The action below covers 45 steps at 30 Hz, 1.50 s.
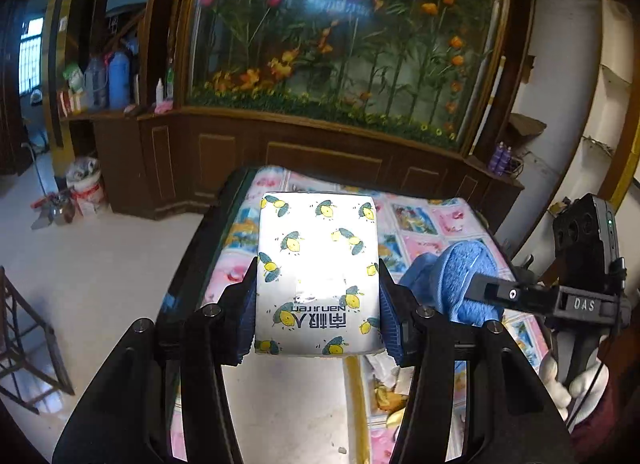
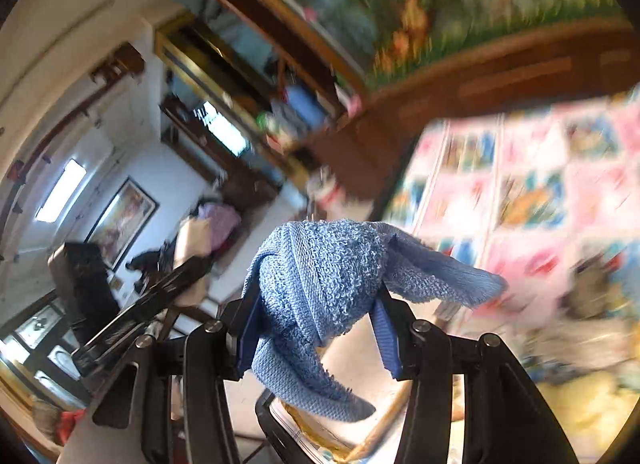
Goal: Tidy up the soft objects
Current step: 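Grasp the blue towel with the right gripper while the left gripper drops the tissue pack into the box, then grasp the yellow towel with the left gripper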
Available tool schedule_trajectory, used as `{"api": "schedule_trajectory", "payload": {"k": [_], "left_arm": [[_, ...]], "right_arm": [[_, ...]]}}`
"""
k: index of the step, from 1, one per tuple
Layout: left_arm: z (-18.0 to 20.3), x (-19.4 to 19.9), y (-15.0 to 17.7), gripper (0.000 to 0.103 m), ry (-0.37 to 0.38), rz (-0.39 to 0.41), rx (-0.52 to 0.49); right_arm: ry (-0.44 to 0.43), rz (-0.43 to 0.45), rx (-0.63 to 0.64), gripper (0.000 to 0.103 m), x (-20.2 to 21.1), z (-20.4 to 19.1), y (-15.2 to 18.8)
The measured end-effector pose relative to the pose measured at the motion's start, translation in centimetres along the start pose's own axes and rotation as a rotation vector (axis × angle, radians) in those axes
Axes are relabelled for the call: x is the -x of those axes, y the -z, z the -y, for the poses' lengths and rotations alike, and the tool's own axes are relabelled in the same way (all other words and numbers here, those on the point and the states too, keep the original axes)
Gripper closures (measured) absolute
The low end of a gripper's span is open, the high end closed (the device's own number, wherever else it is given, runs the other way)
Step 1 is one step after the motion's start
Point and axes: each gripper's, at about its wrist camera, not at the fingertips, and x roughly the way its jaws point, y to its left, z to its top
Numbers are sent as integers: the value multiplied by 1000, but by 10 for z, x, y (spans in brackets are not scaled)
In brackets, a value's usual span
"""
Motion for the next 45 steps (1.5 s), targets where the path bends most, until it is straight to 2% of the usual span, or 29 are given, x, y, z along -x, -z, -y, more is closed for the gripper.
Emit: {"api": "schedule_trajectory", "payload": {"k": [2, 6, 8, 10, 12, 15, 19, 21, 24, 25, 26, 28, 31, 34, 38, 41, 43, 45], "left_arm": [[-19, -43, 17, 52, 9, -64, 44], [-44, -108, 37, 52, -8, -138, 85], [-57, -129, 46, 51, -28, -156, 112], [-72, -148, 52, 51, -2, -201, 168], [-87, -160, 59, 51, 36, -237, 232], [-100, -161, 62, 50, 54, -249, 286], [-113, -149, 62, 50, 106, -243, 362], [-111, -138, 60, 50, 86, -241, 352], [-96, -116, 59, 50, -67, -241, 284], [-88, -106, 60, 50, -105, -232, 253], [-77, -95, 62, 50, -108, -212, 216], [-48, -73, 67, 47, -56, -178, 148], [-1, -59, 79, 38, 52, -171, 66], [52, -66, 96, 38, 134, -225, -30], [121, -87, 127, 38, 211, -299, -157], [169, -101, 148, 38, 213, -309, -284], [197, -110, 160, 38, 177, -276, -399], [219, -121, 173, 38, 110, -253, -520]], "right_arm": [[3, -82, -33, 54, -49, 15, 6], [21, -182, -63, 54, -117, 36, 15], [66, -209, -57, 52, -139, 44, 15], [124, -235, -38, 49, -158, 51, 15], [178, -252, -41, 47, -168, 56, 22], [175, -266, -49, 42, -169, 60, 27], [186, -229, -2, 41, -155, 51, 25], [174, -200, 11, 41, -138, 47, 21], [183, -142, 56, 41, -96, 41, 22], [190, -127, 70, 41, -83, 41, 23], [205, -106, 85, 41, -65, 42, 26], [256, -56, 106, 37, -27, 48, 35], [368, 25, 112, 36, 30, 65, 54], [439, 45, 85, 35, 69, 84, 76], [465, 63, 12, 35, 113, 113, 104], [487, 87, -22, 35, 138, 127, 119], [485, 94, -43, 35, 150, 135, 126], [487, 99, -59, 35, 159, 142, 131]]}}
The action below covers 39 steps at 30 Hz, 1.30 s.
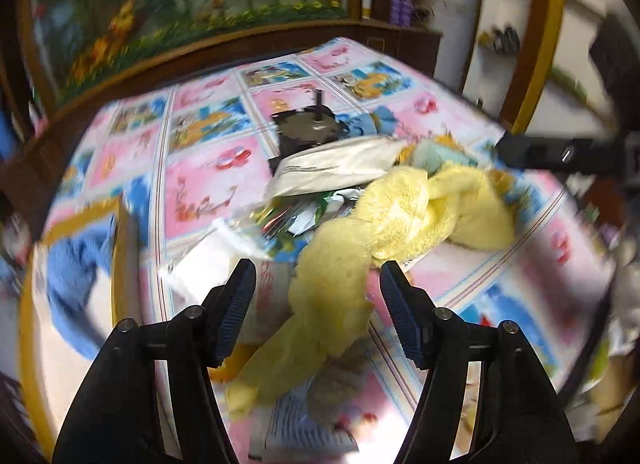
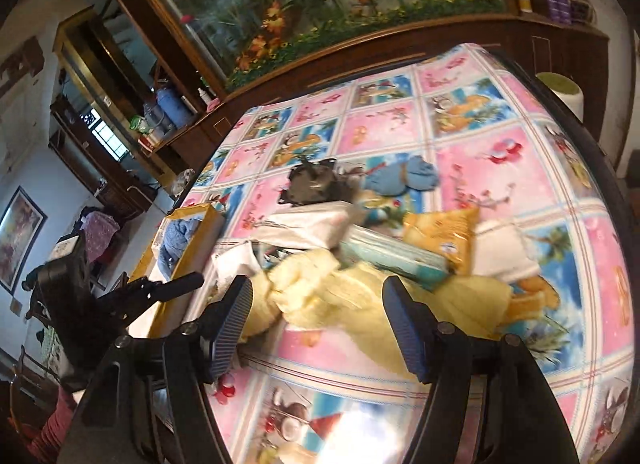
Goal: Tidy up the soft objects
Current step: 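Grasp the yellow towel with the left gripper, then carry the yellow towels to the box with both grippers and release them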
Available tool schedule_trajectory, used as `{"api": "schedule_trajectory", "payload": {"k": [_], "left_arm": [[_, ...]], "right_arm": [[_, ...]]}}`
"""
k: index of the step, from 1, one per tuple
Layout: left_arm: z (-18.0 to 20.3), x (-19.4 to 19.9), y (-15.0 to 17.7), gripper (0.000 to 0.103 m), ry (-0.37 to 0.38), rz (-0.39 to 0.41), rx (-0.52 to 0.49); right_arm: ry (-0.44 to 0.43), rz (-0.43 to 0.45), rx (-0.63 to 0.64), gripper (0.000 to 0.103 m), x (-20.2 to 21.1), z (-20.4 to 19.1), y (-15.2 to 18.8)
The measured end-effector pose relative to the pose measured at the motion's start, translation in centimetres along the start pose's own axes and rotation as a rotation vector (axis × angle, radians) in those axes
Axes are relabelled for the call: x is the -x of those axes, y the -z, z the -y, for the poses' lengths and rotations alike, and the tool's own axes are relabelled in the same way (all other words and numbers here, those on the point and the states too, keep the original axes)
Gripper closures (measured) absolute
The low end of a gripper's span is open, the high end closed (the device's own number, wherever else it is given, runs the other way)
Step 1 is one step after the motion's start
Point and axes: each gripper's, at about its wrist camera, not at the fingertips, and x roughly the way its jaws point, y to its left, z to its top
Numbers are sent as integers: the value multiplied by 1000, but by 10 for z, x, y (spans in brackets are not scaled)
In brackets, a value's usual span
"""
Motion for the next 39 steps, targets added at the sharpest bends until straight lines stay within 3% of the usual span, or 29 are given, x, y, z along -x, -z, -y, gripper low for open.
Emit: {"api": "schedule_trajectory", "payload": {"k": [2, 5, 6, 7, 9, 11, 18, 20, 22, 29, 32, 35, 39], "left_arm": [[15, -17, 0, 38, -67, -33, -67], [21, -45, 6, 38, -103, -128, -106], [20, -48, 9, 45, -85, -140, -97], [18, -45, 9, 60, -62, -125, -83], [9, -39, 6, 64, 1, -131, -20], [-1, -26, 5, 64, 62, -96, 50], [-21, 40, 17, 64, 165, 35, 214], [-26, 58, 23, 64, 180, 70, 243], [-33, 76, 30, 64, 195, 107, 276], [-93, 135, 57, 64, 220, 207, 457], [-129, 158, 66, 64, 154, 217, 499], [-167, 174, 74, 63, 59, 210, 541], [-212, 171, 79, 63, -16, 174, 591]], "right_arm": [[2, -2, -9, 35, 4, 9, 2], [14, -14, 0, 35, 7, 22, 6], [21, -19, 10, 35, 6, 24, 8], [29, -25, 28, 35, 5, 26, 10], [60, -50, 88, 35, -1, 24, 13], [101, -71, 173, 35, -9, 16, 18], [273, -96, 458, 36, -52, -12, 30], [298, -106, 447, 57, -59, -8, 30], [270, -102, 409, 62, -53, -7, 30], [127, -25, 266, 63, 13, -16, 31], [-6, 6, 221, 63, 42, -34, 14], [-198, 14, 177, 62, 53, -64, -10], [-439, -66, 102, 61, 23, -109, -34]]}}
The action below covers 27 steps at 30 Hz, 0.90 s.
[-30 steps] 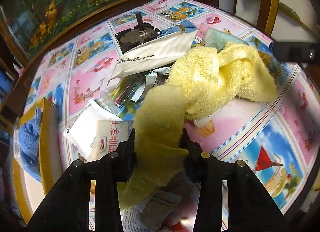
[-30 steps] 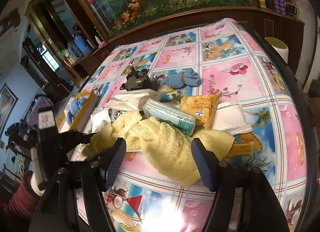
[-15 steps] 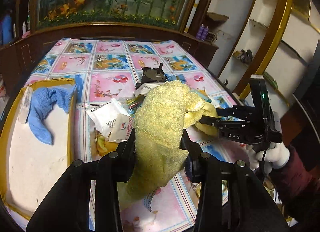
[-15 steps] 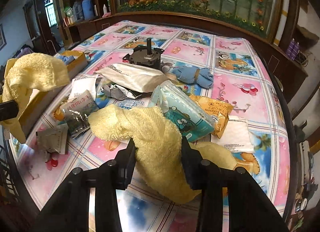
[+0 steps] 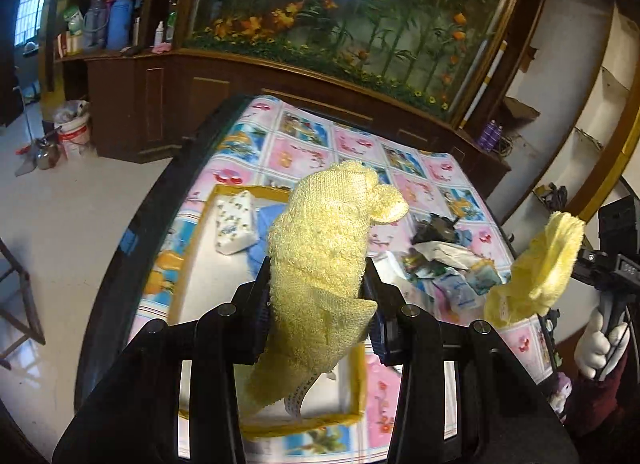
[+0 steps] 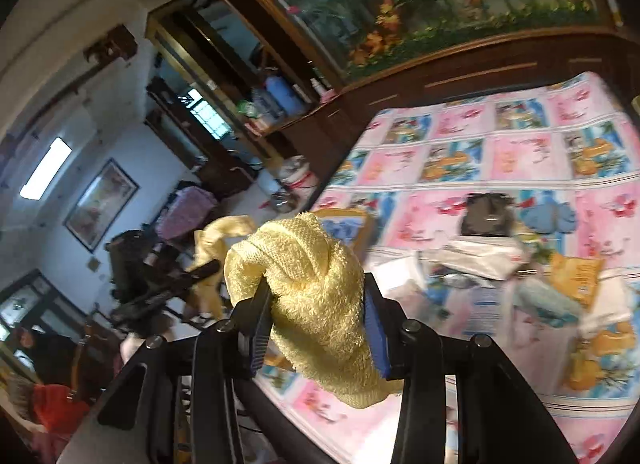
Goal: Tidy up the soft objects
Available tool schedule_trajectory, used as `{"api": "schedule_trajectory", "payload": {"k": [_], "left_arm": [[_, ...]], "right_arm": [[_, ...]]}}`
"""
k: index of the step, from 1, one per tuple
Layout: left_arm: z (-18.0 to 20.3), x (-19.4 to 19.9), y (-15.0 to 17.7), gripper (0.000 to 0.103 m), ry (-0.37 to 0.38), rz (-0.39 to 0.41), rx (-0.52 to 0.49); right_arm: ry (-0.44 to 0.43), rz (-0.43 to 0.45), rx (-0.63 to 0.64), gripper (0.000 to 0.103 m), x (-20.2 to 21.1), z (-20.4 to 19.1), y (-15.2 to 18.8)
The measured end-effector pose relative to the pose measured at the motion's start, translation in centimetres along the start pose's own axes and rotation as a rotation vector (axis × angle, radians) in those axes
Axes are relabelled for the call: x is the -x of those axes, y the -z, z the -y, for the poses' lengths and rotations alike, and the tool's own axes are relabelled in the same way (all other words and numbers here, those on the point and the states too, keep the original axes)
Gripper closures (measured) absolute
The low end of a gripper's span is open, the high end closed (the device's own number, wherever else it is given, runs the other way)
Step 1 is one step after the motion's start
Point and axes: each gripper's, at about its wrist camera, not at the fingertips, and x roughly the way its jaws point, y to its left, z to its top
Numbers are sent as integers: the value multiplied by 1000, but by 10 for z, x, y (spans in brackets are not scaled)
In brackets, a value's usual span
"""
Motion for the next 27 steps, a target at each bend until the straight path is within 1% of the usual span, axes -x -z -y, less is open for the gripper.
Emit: {"api": "schedule_trajectory", "payload": {"k": [2, 4, 6, 8, 9, 10, 11, 12, 14, 15, 17, 18, 19, 20, 21, 23, 25, 27], "left_arm": [[-19, -14, -5, 63, -29, -17, 32], [-36, -36, -5, 63, -35, -51, 78], [-51, -60, -1, 63, -19, -98, 138], [-61, -84, 6, 63, -42, -134, 176], [-65, -93, 9, 63, -63, -147, 194], [-71, -102, 12, 63, -83, -161, 215], [-77, -110, 15, 62, -97, -174, 237], [-84, -116, 19, 62, -106, -191, 258], [-93, -123, 24, 62, -92, -221, 296], [-94, -122, 26, 61, -84, -219, 297], [-93, -114, 27, 58, -76, -205, 285], [-92, -109, 26, 53, -71, -197, 282], [-90, -105, 25, 48, -66, -188, 274], [-88, -100, 25, 47, -67, -180, 257], [-85, -97, 23, 46, -81, -173, 239], [-81, -92, 21, 46, -108, -158, 219], [-78, -82, 21, 46, -101, -144, 221], [-72, -69, 22, 46, -95, -116, 221]], "right_arm": [[-110, -40, -58, 61, -36, -10, -11], [-191, -78, -116, 61, -78, -17, -16], [-253, -124, -198, 61, -124, -17, -19], [-271, -179, -271, 61, -169, -13, -17], [-251, -205, -282, 61, -189, -12, -13], [-205, -227, -276, 61, -209, -11, -10], [-151, -240, -266, 61, -223, -9, -7], [-76, -253, -249, 61, -237, -6, -4], [50, -275, -204, 60, -256, -2, 1], [108, -289, -168, 56, -265, -3, 3], [183, -307, -99, 53, -275, -6, 5], [204, -304, -64, 51, -276, -9, 5], [217, -296, -29, 47, -276, -13, 4], [229, -289, 6, 45, -275, -18, 3], [244, -283, 34, 43, -273, -23, 2], [245, -261, 64, 43, -263, -30, -1], [235, -221, 69, 43, -238, -27, -2], [246, -169, 88, 43, -211, -24, -4]]}}
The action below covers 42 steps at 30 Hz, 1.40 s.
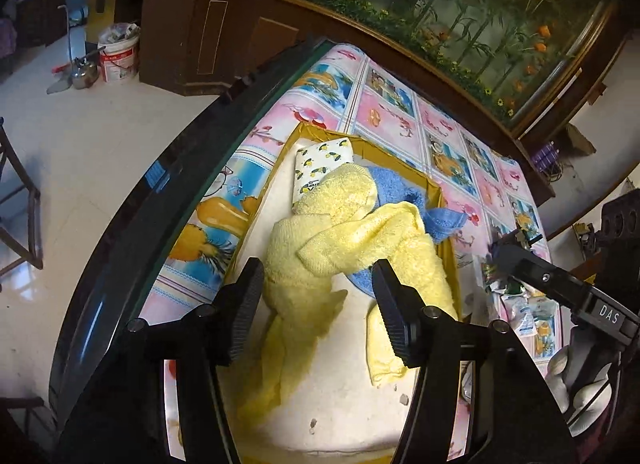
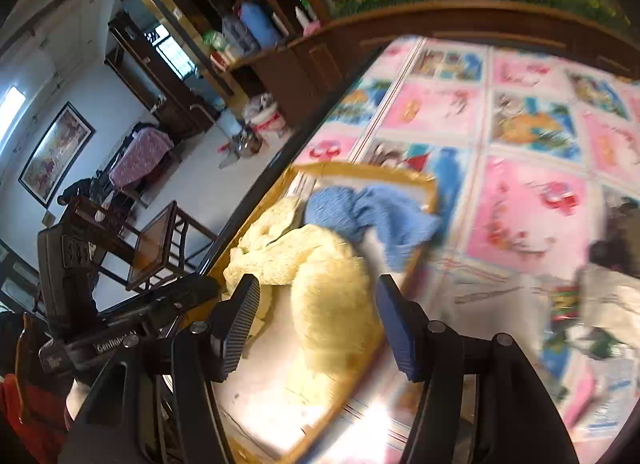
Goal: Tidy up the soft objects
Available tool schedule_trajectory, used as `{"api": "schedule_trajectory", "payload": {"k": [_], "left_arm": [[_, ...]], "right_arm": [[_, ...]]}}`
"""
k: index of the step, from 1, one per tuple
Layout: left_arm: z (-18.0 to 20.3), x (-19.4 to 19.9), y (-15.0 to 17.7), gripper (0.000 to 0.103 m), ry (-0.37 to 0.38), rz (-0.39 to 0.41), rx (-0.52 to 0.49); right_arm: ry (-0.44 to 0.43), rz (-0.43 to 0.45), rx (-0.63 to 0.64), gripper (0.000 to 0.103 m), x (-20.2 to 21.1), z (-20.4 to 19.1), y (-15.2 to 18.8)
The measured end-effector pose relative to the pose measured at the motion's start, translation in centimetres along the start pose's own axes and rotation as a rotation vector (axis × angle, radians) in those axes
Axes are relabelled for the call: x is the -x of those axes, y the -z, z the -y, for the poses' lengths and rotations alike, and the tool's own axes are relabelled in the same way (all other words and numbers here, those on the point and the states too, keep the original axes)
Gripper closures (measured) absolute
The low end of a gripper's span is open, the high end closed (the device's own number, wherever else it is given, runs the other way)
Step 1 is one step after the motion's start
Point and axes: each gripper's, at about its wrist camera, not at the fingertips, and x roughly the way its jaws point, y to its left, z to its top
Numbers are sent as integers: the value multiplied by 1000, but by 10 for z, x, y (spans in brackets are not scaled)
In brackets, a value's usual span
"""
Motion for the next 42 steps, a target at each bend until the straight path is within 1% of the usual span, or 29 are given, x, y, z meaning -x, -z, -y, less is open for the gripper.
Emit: {"api": "schedule_trajectory", "payload": {"k": [2, 5, 7, 9, 11, 13, 17, 20, 22, 25, 27, 28, 30, 31, 32, 33, 34, 37, 39, 41, 42], "left_arm": [[8, 15, 8, 46, 20, 34, -13], [29, 30, 23, 46, 79, 57, -47], [49, 32, 35, 46, 120, 44, -88], [73, 31, 48, 46, 159, 20, -137], [102, 28, 63, 46, 188, -5, -227], [134, 21, 82, 46, 205, -32, -339], [185, -10, 119, 46, 172, -110, -527], [207, -36, 133, 46, 120, -140, -601], [216, -52, 139, 46, 73, -133, -647], [223, -75, 146, 46, -34, -128, -705], [223, -89, 149, 45, -72, -144, -722], [222, -90, 147, 45, -60, -125, -713], [220, -93, 145, 45, -36, -138, -697], [218, -93, 143, 46, -10, -158, -679], [218, -92, 143, 47, 7, -156, -671], [217, -91, 144, 50, 15, -153, -675], [217, -89, 145, 52, 18, -147, -679], [214, -82, 147, 53, 51, -143, -650], [212, -73, 148, 53, 93, -144, -620], [210, -62, 147, 53, 127, -128, -597], [209, -55, 145, 53, 142, -116, -583]], "right_arm": [[40, 55, 4, 43, 32, 16, 8], [130, 98, -10, 42, 70, 47, 24], [182, 88, -12, 41, 83, 66, 38], [220, 54, -21, 41, 90, 84, 58], [228, 25, -41, 41, 95, 98, 78], [225, 23, -80, 41, 106, 113, 97], [207, 45, -147, 41, 126, 134, 123], [202, 65, -176, 41, 140, 144, 133], [198, 82, -186, 41, 149, 149, 138], [196, 112, -211, 41, 160, 160, 140], [201, 137, -238, 41, 170, 172, 142], [205, 146, -249, 41, 174, 177, 143], [219, 165, -278, 41, 183, 191, 145], [229, 172, -292, 41, 187, 197, 146], [242, 182, -307, 41, 192, 204, 147], [254, 192, -319, 41, 196, 210, 147], [266, 200, -327, 41, 199, 215, 147], [302, 215, -339, 41, 207, 227, 145], [324, 215, -319, 41, 209, 229, 141], [357, 204, -246, 41, 205, 221, 133], [382, 192, -187, 41, 200, 214, 126]]}}
